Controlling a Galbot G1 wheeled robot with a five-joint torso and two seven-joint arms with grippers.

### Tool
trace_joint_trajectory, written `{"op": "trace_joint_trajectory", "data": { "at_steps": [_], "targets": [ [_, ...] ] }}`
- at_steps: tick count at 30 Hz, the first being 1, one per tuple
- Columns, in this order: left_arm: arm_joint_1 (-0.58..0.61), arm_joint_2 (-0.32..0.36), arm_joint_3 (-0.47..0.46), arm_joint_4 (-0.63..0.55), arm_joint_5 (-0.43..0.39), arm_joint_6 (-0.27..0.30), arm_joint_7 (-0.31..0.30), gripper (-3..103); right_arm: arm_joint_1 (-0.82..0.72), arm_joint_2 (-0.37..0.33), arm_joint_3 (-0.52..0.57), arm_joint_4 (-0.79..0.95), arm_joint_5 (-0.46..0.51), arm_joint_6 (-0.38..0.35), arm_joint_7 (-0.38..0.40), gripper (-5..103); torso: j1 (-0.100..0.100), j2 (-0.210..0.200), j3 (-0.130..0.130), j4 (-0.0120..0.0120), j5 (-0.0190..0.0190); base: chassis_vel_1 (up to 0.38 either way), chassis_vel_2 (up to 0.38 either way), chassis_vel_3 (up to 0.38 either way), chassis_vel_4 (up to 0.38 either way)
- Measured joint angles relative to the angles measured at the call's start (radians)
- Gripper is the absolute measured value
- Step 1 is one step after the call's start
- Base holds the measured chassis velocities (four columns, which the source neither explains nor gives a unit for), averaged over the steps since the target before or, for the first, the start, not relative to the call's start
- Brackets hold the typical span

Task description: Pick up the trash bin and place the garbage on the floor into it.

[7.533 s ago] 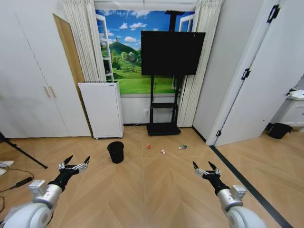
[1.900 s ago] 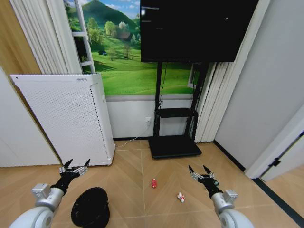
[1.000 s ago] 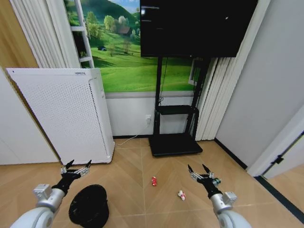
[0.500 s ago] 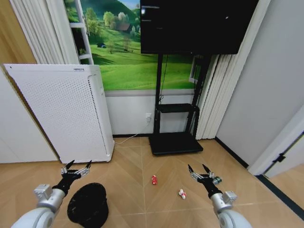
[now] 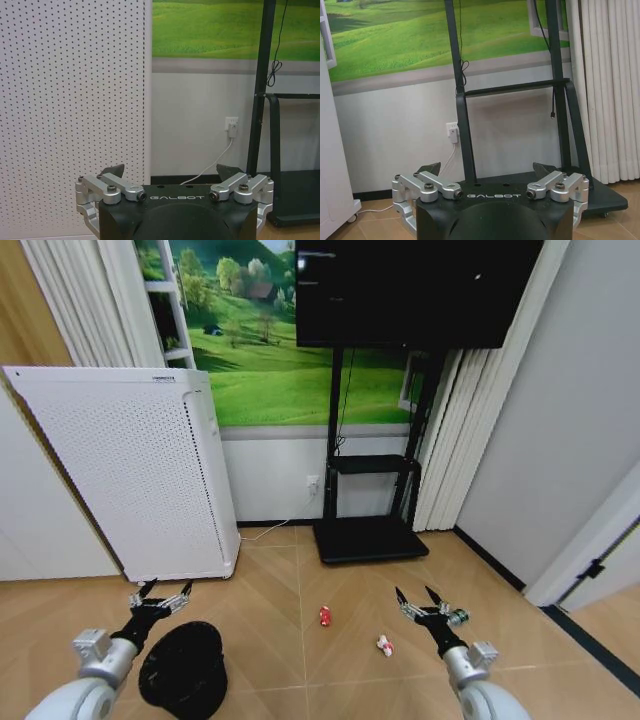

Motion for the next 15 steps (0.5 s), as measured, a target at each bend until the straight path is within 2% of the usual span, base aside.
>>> {"op": "trace_joint_trajectory", "data": {
  "at_steps": [15],
  "targets": [
    [-0.002,-0.010,0.005,0.001,0.014,0.004,-0.006,100,0.003,0.003,-0.008,-0.002,0.000,-0.010,0.009,100,-0.012,-0.055,-0.043,-0.0001,0.0000,0.000,0.000,0.000,0.000]
  ]
}}
